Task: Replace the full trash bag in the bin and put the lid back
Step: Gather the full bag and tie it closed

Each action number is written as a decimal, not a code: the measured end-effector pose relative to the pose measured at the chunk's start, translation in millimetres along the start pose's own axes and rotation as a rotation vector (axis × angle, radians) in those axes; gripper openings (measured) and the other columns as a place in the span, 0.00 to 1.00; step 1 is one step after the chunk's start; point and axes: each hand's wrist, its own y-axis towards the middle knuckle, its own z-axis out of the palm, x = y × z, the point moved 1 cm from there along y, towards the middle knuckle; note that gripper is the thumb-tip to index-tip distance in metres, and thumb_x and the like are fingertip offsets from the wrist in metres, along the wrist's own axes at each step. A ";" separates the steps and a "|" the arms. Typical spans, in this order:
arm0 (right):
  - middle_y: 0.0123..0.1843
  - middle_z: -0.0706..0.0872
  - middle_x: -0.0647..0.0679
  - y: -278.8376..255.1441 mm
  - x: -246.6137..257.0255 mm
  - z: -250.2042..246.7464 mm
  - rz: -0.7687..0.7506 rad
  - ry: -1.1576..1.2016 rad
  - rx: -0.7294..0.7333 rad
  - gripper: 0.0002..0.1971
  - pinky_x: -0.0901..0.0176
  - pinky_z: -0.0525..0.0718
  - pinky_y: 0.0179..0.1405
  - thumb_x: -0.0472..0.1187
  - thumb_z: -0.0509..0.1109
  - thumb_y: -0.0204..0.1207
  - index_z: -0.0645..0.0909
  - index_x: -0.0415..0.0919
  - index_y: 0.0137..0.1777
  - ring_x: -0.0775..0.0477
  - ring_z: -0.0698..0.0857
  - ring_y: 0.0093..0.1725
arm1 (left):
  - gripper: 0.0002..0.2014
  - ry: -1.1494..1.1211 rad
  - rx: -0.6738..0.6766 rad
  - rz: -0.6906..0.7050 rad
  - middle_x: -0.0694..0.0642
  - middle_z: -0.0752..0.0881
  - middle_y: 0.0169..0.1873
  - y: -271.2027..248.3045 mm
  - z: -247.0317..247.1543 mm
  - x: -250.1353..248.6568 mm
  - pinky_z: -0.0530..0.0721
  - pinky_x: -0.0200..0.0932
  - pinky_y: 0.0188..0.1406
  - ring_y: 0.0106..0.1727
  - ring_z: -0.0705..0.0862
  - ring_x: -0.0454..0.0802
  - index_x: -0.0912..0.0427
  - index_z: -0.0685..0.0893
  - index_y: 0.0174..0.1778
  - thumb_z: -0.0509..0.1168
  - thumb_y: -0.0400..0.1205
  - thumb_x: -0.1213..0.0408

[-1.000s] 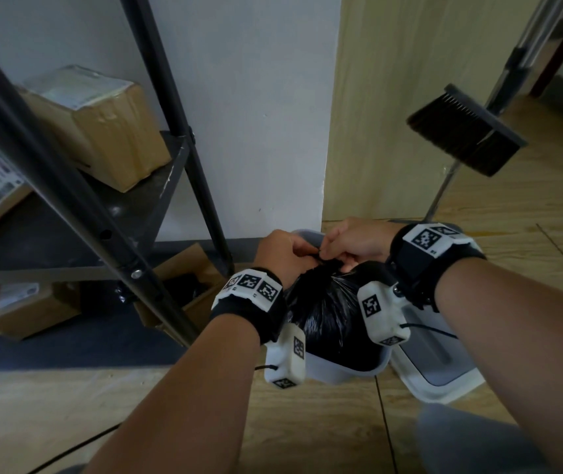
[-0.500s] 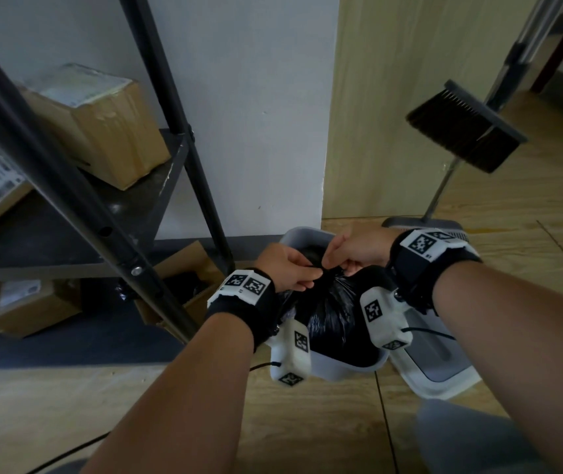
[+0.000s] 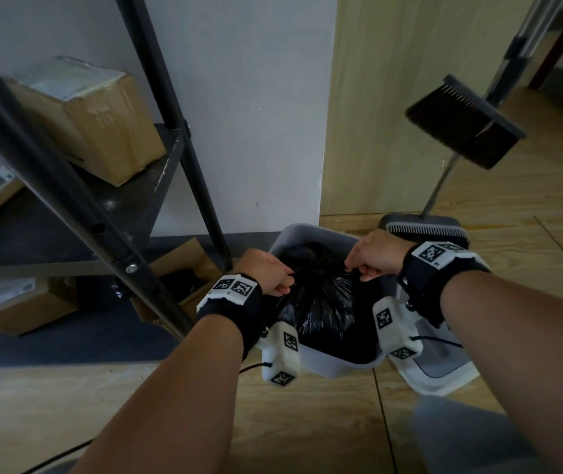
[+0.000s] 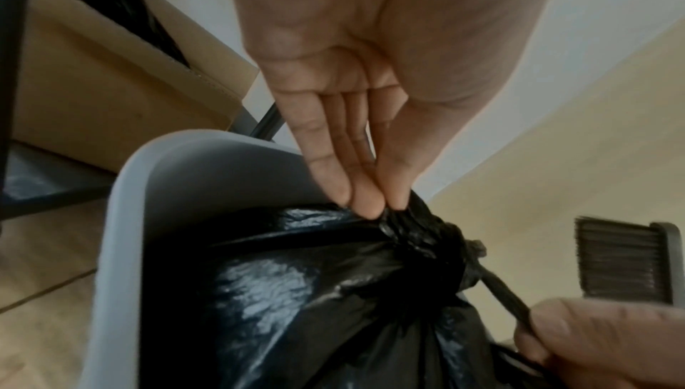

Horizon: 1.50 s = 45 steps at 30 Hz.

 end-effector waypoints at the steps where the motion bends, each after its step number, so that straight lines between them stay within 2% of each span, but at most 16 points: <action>1: 0.26 0.76 0.41 0.8 -2.6 -0.5 0.007 0.006 -0.004 0.11 0.42 0.86 0.59 0.28 0.72 0.74 0.85 0.22 0.54 0.46 0.76 0.25 | 0.08 -0.023 -0.001 -0.008 0.60 0.84 0.26 0.5 -0.4 0.8 0.87 0.37 0.28 0.25 0.83 0.48 0.65 0.85 0.33 0.70 0.76 0.79; 4: 0.31 0.80 0.42 3.4 -12.4 -1.2 0.015 0.002 -0.016 0.01 0.47 0.89 0.52 0.29 0.72 0.74 0.82 0.32 0.43 0.47 0.81 0.29 | 0.10 -0.056 -0.006 -0.045 0.61 0.83 0.27 0.4 -2.4 6.4 0.86 0.38 0.29 0.26 0.82 0.49 0.64 0.83 0.31 0.68 0.77 0.79; 6: 0.36 0.83 0.45 9.1 -22.2 -3.3 0.011 -0.023 -0.047 0.07 0.56 0.88 0.40 0.30 0.72 0.73 0.80 0.40 0.37 0.50 0.83 0.33 | 0.11 -0.069 -0.012 -0.075 0.60 0.82 0.27 1.6 -4.2 10.6 0.85 0.36 0.26 0.24 0.81 0.48 0.65 0.81 0.31 0.67 0.78 0.79; 11: 0.37 0.83 0.46 8.9 -31.7 -9.9 0.032 -0.079 -0.109 0.05 0.60 0.85 0.32 0.31 0.73 0.71 0.81 0.41 0.39 0.50 0.83 0.33 | 0.13 -0.098 0.041 -0.120 0.59 0.79 0.29 6.5 -6.2 16.7 0.85 0.43 0.44 0.30 0.78 0.49 0.64 0.77 0.33 0.60 0.83 0.77; 13: 0.35 0.84 0.46 4.4 -26.7 -13.1 0.012 -0.192 -0.129 0.02 0.61 0.80 0.28 0.35 0.73 0.71 0.84 0.40 0.42 0.51 0.81 0.30 | 0.10 -0.091 0.052 -0.100 0.58 0.82 0.30 6.9 -8.4 24.1 0.84 0.40 0.40 0.30 0.81 0.47 0.62 0.80 0.34 0.64 0.81 0.76; 16: 0.46 0.91 0.44 1.3 -9.0 -16.7 -0.123 -0.390 -0.192 0.08 0.54 0.87 0.47 0.40 0.73 0.71 0.89 0.37 0.45 0.44 0.89 0.44 | 0.05 -0.056 -0.043 0.022 0.55 0.88 0.36 9.0 -15.7 37.7 0.84 0.32 0.34 0.33 0.85 0.43 0.58 0.89 0.42 0.74 0.74 0.72; 18: 0.56 0.90 0.47 -2.8 6.4 -10.9 -0.214 -0.368 -0.222 0.11 0.57 0.83 0.60 0.44 0.77 0.70 0.88 0.45 0.52 0.45 0.87 0.57 | 0.13 -0.063 -0.169 0.071 0.55 0.89 0.46 10.6 -21.0 39.1 0.85 0.37 0.48 0.43 0.85 0.47 0.58 0.89 0.52 0.75 0.72 0.70; 21: 0.63 0.86 0.48 -6.2 23.5 11.4 -0.295 -0.409 -0.165 0.21 0.59 0.79 0.63 0.49 0.79 0.68 0.85 0.48 0.61 0.46 0.84 0.63 | 0.20 0.141 -0.224 0.031 0.60 0.85 0.63 14.2 -24.1 37.6 0.78 0.46 0.68 0.62 0.83 0.56 0.61 0.83 0.65 0.71 0.75 0.68; 26: 0.67 0.82 0.48 -5.7 29.9 44.9 -0.312 -0.674 0.069 0.31 0.57 0.78 0.61 0.55 0.78 0.67 0.80 0.45 0.69 0.45 0.82 0.65 | 0.11 0.370 -0.155 0.039 0.59 0.90 0.55 18.3 -19.5 43.8 0.79 0.41 0.56 0.59 0.86 0.59 0.58 0.90 0.53 0.67 0.79 0.59; 29: 0.61 0.88 0.42 -4.2 24.2 51.0 -0.309 -0.756 0.105 0.25 0.52 0.85 0.58 0.50 0.79 0.66 0.86 0.36 0.61 0.40 0.87 0.58 | 0.11 0.300 -0.140 -0.047 0.59 0.92 0.49 25.6 -22.6 50.9 0.86 0.50 0.59 0.52 0.89 0.61 0.58 0.90 0.45 0.70 0.76 0.55; 33: 0.60 0.88 0.36 -3.4 15.1 47.7 -0.250 -0.807 0.128 0.22 0.50 0.86 0.55 0.41 0.79 0.67 0.85 0.33 0.60 0.37 0.88 0.55 | 0.13 0.237 0.031 -0.204 0.63 0.86 0.30 19.2 -17.4 51.3 0.86 0.43 0.35 0.31 0.85 0.57 0.67 0.82 0.32 0.66 0.80 0.64; 37: 0.59 0.87 0.32 -3.3 9.9 47.1 -0.235 -0.808 0.123 0.24 0.50 0.86 0.41 0.38 0.77 0.69 0.81 0.28 0.64 0.36 0.89 0.45 | 0.16 0.268 0.123 -0.258 0.61 0.83 0.29 12.4 -12.2 47.3 0.80 0.40 0.25 0.30 0.82 0.52 0.68 0.80 0.31 0.61 0.84 0.66; 39: 0.49 0.88 0.35 -1.4 10.1 47.8 -0.222 -0.785 0.106 0.15 0.53 0.82 0.34 0.38 0.77 0.69 0.84 0.31 0.53 0.40 0.86 0.38 | 0.14 0.254 0.130 -0.246 0.60 0.84 0.30 12.8 -13.0 47.6 0.82 0.39 0.24 0.30 0.83 0.52 0.67 0.80 0.33 0.62 0.84 0.66; 40: 0.41 0.86 0.38 -0.9 10.9 47.9 -0.207 -0.787 0.096 0.08 0.56 0.79 0.30 0.38 0.77 0.68 0.84 0.34 0.43 0.42 0.83 0.33 | 0.12 0.236 0.125 -0.236 0.60 0.84 0.30 13.5 -13.9 48.2 0.83 0.40 0.25 0.31 0.83 0.52 0.66 0.80 0.34 0.63 0.83 0.67; 42: 0.28 0.77 0.44 3.9 9.0 47.7 -0.188 -0.772 0.075 0.14 0.60 0.73 0.26 0.38 0.76 0.69 0.75 0.39 0.27 0.46 0.75 0.27 | 0.06 0.193 0.103 -0.193 0.61 0.85 0.33 13.4 -16.4 48.3 0.88 0.47 0.33 0.34 0.85 0.55 0.64 0.80 0.37 0.66 0.80 0.72; 45: 0.25 0.73 0.45 3.5 8.5 44.8 -0.208 -0.776 0.057 0.17 0.58 0.71 0.27 0.38 0.74 0.69 0.72 0.39 0.23 0.46 0.72 0.26 | 0.04 0.260 0.068 -0.133 0.68 0.90 0.40 14.4 -19.1 46.7 0.90 0.61 0.51 0.44 0.91 0.62 0.62 0.83 0.37 0.71 0.75 0.73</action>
